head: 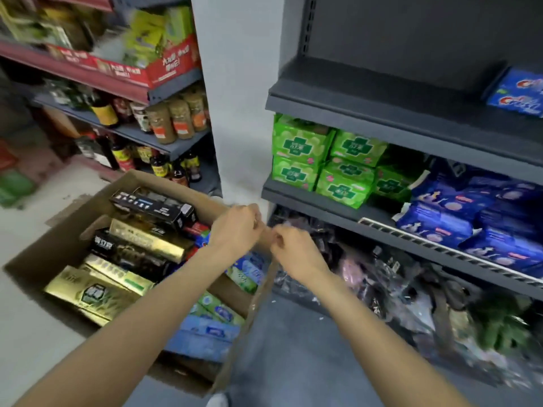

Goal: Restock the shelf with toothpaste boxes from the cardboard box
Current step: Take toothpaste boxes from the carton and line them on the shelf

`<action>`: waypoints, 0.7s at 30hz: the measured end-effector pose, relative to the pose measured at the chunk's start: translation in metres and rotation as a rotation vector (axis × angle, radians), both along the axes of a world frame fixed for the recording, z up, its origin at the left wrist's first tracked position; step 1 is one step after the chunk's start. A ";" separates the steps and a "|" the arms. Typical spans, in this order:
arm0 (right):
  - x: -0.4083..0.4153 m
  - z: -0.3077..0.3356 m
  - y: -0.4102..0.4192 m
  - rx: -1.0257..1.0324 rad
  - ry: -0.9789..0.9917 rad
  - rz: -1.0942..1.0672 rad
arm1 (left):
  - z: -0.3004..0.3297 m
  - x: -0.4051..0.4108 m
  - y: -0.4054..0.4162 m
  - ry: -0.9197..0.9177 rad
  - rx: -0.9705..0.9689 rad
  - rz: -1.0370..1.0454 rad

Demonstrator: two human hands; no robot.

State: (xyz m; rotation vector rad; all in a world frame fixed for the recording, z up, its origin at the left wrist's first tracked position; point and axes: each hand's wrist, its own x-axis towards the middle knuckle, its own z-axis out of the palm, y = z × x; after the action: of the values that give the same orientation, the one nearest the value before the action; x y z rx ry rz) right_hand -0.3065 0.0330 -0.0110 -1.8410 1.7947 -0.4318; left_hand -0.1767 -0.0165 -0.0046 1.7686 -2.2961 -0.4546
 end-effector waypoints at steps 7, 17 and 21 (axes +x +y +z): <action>0.086 -0.067 -0.037 0.209 0.009 -0.075 | -0.062 0.102 -0.044 -0.247 0.213 -0.093; 0.112 -0.137 -0.071 0.508 0.314 -0.211 | -0.123 0.115 -0.086 -0.147 0.473 -0.129; 0.121 -0.144 -0.075 0.369 0.477 -0.209 | -0.134 0.124 -0.094 -0.090 0.520 -0.107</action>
State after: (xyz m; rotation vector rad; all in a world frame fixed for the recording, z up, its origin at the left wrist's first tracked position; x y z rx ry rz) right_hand -0.1851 -0.0425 -0.1554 -1.5860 2.2090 0.2828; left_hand -0.0529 -0.1100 -0.1385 1.9109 -2.5042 -1.0963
